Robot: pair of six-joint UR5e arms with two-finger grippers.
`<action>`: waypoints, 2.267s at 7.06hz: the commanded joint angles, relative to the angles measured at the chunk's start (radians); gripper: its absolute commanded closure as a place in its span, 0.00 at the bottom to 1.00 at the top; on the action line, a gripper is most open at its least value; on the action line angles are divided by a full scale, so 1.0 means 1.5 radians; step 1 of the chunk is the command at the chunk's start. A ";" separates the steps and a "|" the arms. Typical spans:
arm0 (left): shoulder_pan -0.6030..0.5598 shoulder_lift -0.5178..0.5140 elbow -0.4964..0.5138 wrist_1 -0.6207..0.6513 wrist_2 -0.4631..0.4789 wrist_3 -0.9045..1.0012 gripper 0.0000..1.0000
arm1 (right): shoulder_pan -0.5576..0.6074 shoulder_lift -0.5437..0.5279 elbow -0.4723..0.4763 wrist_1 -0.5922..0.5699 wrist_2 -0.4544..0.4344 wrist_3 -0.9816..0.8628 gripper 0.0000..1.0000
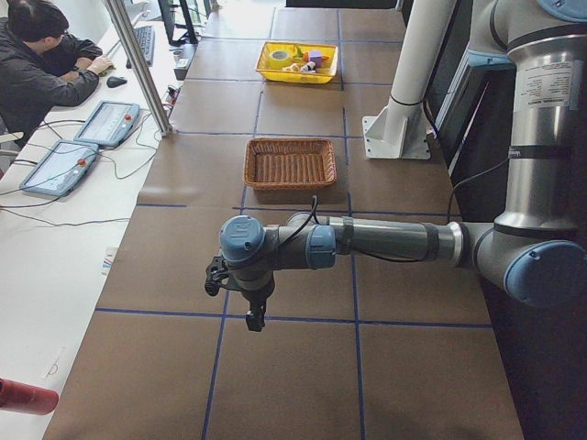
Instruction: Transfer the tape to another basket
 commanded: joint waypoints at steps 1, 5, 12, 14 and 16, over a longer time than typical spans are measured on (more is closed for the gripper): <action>-0.001 0.000 0.001 -0.002 -0.003 0.001 0.00 | -0.052 0.069 0.018 0.011 -0.002 0.029 0.00; 0.000 -0.001 0.006 -0.002 -0.003 0.003 0.00 | -0.161 0.079 0.018 0.059 -0.008 0.250 0.00; -0.001 0.001 0.001 -0.002 -0.004 0.004 0.00 | -0.294 0.121 -0.112 0.260 -0.064 0.479 0.00; -0.001 0.002 0.001 -0.002 -0.004 0.004 0.00 | -0.319 0.123 -0.121 0.260 -0.067 0.479 0.00; -0.001 0.001 0.002 -0.002 -0.004 0.004 0.00 | -0.332 0.123 -0.128 0.260 -0.066 0.479 0.00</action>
